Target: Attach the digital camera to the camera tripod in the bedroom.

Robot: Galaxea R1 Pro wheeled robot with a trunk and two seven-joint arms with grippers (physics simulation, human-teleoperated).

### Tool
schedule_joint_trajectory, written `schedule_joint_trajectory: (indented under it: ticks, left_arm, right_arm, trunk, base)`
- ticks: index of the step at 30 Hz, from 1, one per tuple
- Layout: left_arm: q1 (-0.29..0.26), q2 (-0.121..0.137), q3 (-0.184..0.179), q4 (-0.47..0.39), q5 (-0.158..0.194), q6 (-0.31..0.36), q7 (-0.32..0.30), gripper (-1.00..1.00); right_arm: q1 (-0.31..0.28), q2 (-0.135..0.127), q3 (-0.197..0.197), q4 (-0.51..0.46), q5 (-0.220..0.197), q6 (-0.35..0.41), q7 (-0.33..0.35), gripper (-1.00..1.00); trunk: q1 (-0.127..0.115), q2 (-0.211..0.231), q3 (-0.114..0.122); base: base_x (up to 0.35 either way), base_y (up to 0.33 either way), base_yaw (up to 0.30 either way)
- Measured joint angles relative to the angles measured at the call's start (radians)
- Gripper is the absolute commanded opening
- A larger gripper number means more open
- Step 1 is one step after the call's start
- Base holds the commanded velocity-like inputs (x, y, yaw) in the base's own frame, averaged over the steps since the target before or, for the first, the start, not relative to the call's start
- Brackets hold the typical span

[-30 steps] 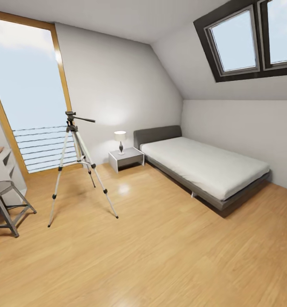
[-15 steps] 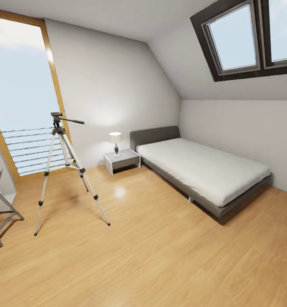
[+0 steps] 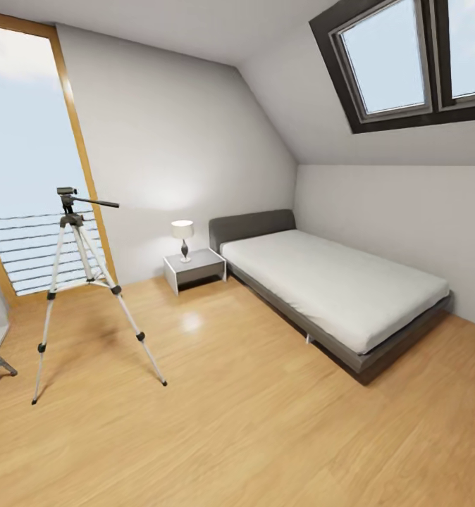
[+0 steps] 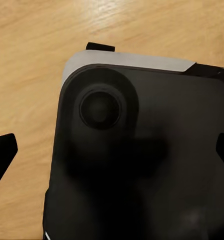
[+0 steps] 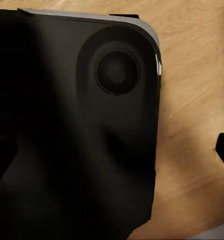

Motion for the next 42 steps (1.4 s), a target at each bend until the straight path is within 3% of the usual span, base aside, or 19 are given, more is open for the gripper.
schedule_joint_trajectory:
  ticks: [15, 35, 38, 42]
  left_arm:
    - [0.000, 0.000, 0.000, 0.000, 0.001, -0.001, 0.001, 1.00]
    - [0.000, 0.000, 0.001, -0.003, 0.003, -0.001, 0.001, 1.00]
    - [0.000, 0.001, 0.001, -0.003, 0.015, -0.001, 0.001, 1.00]
    - [0.000, 0.002, 0.000, -0.003, 0.064, -0.001, 0.001, 1.00]
  right_arm:
    - [0.000, 0.001, 0.000, 0.000, 0.054, -0.002, 0.000, 1.00]
    - [0.000, 0.007, -0.008, 0.000, 0.059, -0.007, -0.001, 1.00]
    - [0.000, 0.010, -0.009, -0.001, 0.059, -0.007, -0.001, 1.00]
    - [0.000, 0.013, -0.009, -0.005, 0.060, -0.005, -0.001, 1.00]
  trunk:
    - [0.000, 0.000, 0.000]
    - [0.001, 0.000, 0.000]
    - [0.000, 0.000, 0.000]
    - [0.001, 0.000, 0.000]
  base:
    - [0.257, -0.204, 0.227]
    - [0.038, -0.029, 0.272]
    - [0.001, -0.001, 0.273]
    - [0.001, 0.000, 0.274]
